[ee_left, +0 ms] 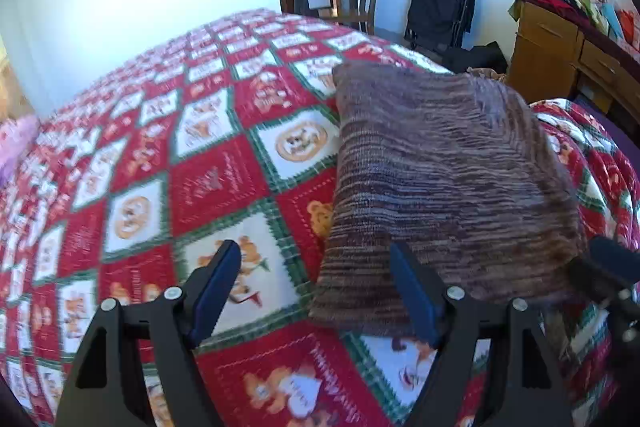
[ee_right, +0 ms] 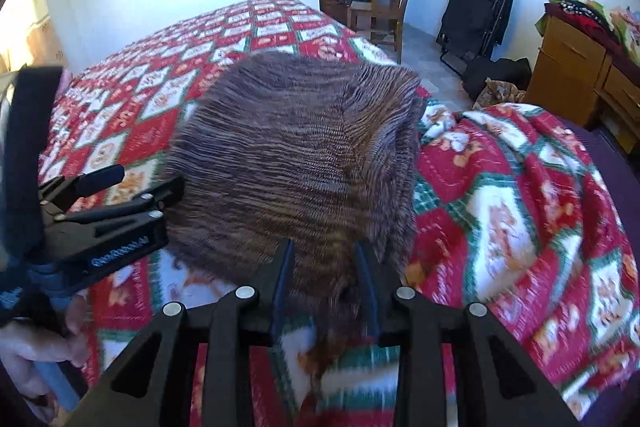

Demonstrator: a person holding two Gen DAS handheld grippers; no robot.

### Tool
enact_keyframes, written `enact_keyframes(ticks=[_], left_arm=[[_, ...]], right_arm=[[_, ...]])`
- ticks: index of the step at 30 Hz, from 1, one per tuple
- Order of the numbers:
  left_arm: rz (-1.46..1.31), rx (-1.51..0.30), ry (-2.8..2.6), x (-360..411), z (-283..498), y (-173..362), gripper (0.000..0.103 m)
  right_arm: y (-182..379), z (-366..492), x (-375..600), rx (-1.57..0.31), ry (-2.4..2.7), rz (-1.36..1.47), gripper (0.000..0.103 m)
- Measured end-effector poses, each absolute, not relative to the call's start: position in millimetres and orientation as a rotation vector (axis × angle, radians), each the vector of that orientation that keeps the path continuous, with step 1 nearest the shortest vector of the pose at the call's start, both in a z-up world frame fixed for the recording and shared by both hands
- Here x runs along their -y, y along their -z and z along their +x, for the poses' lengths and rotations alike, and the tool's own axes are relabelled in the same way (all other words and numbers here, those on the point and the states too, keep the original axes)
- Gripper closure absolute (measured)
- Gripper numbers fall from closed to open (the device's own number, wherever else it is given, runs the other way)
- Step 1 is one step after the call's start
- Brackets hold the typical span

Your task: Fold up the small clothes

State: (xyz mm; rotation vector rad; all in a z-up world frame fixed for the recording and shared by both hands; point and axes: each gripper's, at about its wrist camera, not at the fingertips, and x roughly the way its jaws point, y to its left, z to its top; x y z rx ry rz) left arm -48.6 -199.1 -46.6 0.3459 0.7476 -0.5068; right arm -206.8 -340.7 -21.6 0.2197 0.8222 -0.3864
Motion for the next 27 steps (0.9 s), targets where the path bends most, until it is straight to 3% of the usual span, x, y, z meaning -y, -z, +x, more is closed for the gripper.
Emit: enact_keyframes(ticks=[2, 6, 9, 12, 15, 27], left_arm=[[0.343, -0.727, 0.509, 193.2, -56.1, 38.2, 0.022], [0.313, -0.703, 0.534, 183.1, -72.4, 25.4, 0.018], [0.317, -0.674, 0.558, 180.9, -88.6, 14.7, 0.016], [0.306, -0.622, 0.583, 175.5, -106.0, -0.3, 0.005], [0.266, -0.550, 0.606, 166.0, -121.7, -18.3, 0.000], [0.164, -0.465, 0.538, 145.4, -141.9, -54.0, 0.000]], right_arm=[[10.6, -216.9, 338.2, -0.801, 0.402, 0.215, 0.069], [-10.6, -242.6, 341.1, -0.739, 0.459, 0.242, 0.046], [-26.3, -255.4, 341.8, -0.675, 0.503, 0.236, 0.046], [-41.6, -266.4, 338.7, -0.608, 0.538, 0.220, 0.045], [-56.3, -277.4, 332.2, -0.530, 0.559, 0.192, 0.037], [-94.4, -305.0, 303.0, -0.341, 0.605, 0.079, 0.027]])
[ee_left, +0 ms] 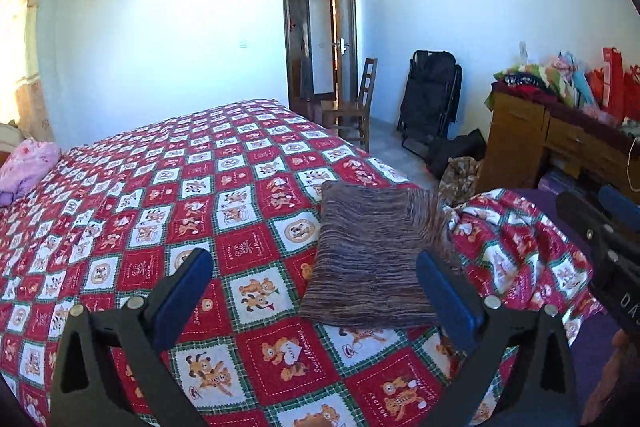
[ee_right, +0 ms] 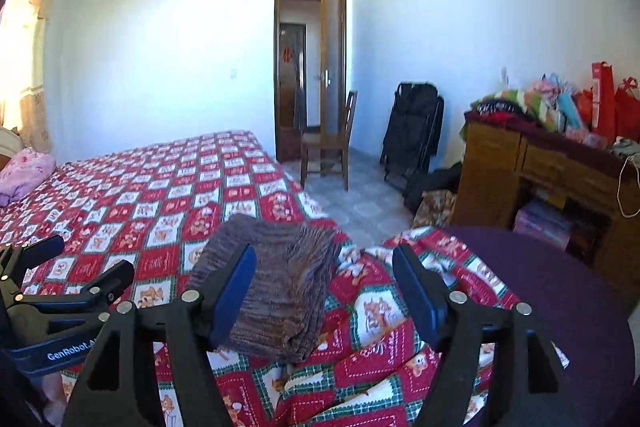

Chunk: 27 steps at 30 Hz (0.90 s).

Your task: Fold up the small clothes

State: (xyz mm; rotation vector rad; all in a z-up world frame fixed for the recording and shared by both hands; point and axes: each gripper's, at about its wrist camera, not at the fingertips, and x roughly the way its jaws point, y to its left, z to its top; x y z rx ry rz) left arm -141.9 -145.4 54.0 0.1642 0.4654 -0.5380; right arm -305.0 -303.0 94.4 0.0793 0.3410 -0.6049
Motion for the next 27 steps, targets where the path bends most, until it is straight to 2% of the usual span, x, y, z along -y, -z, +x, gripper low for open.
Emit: enact_keyframes(ticks=[9, 27], left_arm=[[0.109, -0.424, 0.519, 134.8, -146.3, -62.0, 0.000], [0.165, -0.390, 0.509, 142.2, -153.2, -65.3, 0.000]], right_arm=[[-102.9, -315.5, 296.7, -0.261, 0.615, 0.105, 0.024], [-101.8, -318.4, 296.4, -0.256, 0.621, 0.115, 0.024]])
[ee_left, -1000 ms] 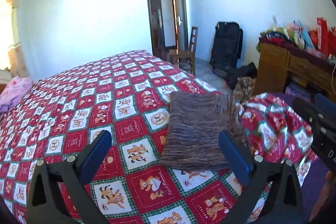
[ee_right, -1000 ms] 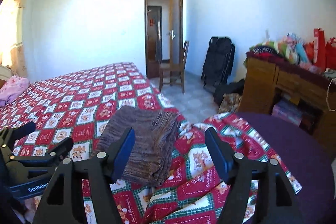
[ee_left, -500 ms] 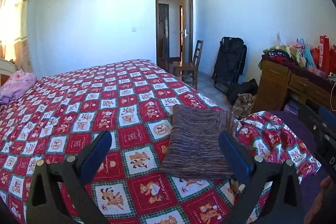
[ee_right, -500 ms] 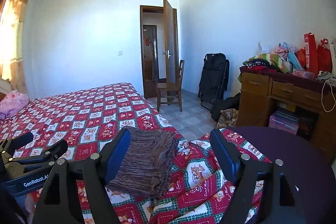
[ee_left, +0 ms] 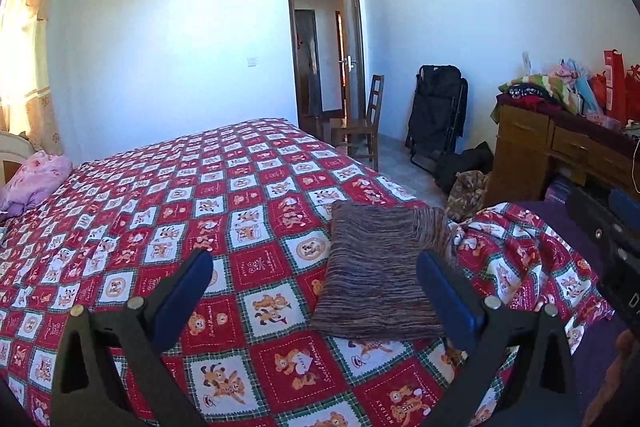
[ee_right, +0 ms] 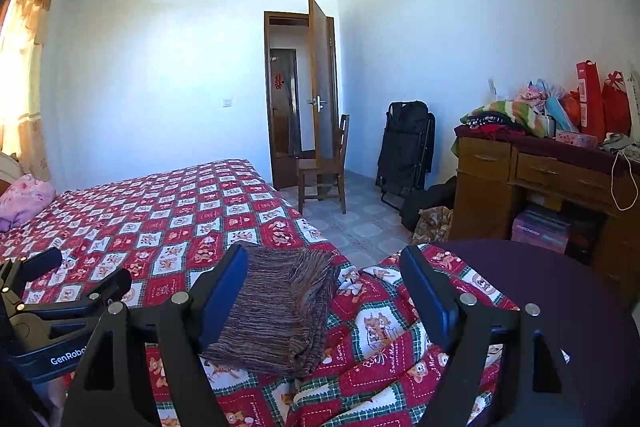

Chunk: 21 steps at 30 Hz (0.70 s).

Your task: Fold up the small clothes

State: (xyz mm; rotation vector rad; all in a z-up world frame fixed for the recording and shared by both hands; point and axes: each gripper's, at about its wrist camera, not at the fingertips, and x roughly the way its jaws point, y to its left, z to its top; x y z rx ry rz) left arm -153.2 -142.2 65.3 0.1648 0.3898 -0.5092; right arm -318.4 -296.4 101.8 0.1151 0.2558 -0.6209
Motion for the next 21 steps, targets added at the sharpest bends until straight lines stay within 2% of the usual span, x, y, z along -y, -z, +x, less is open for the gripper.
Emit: enact_keyframes(ticks=[21], left_arm=[[0.166, -0.411, 0.518, 144.2, -152.1, -65.2, 0.000]], right_arm=[[-96.6, -316.6, 293.0, -0.270, 0.632, 0.120, 0.023]])
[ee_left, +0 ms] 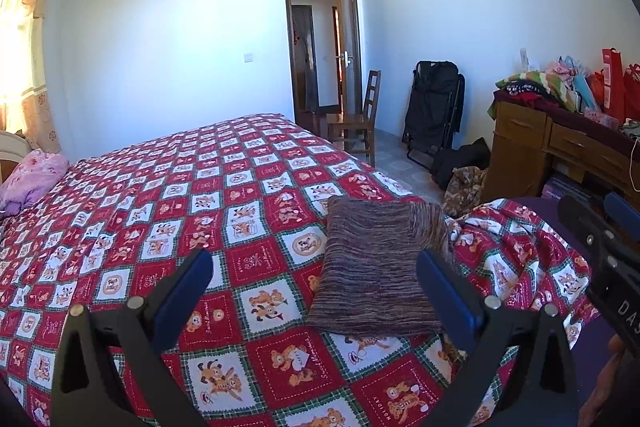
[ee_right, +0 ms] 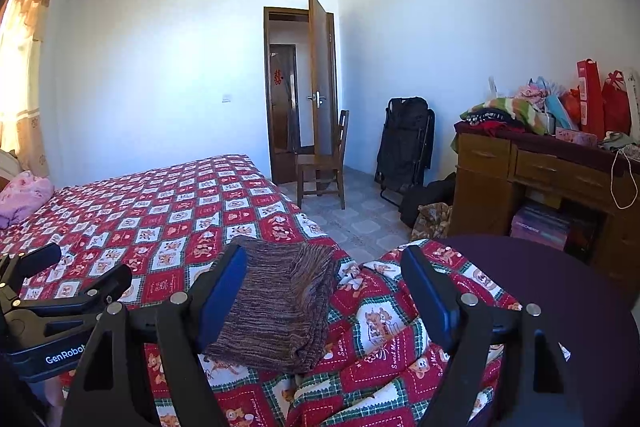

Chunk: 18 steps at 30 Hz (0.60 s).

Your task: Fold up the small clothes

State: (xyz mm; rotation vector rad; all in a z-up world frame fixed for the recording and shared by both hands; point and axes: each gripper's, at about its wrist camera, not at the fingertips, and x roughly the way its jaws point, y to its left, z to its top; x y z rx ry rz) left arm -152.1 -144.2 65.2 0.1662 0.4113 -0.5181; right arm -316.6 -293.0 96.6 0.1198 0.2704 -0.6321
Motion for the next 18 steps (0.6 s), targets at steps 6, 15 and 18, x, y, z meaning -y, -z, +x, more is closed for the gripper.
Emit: enact_keyframes(ticks=[6, 15, 18], left_arm=[[0.165, -0.419, 0.518, 143.9, -151.0, -62.9, 0.000], [0.168, -0.421, 0.516, 144.8, -151.0, -62.2, 0.000], [0.169, -0.424, 0.514, 143.8, -150.1, -60.7, 0.000]], right_arm=[[-97.0, -316.7, 294.6, -0.270, 0.633, 0.125, 0.023], [-96.1, -315.3, 289.9, -0.277, 0.632, 0.120, 0.023], [-95.6, -314.3, 288.6, -0.278, 0.633, 0.120, 0.022]])
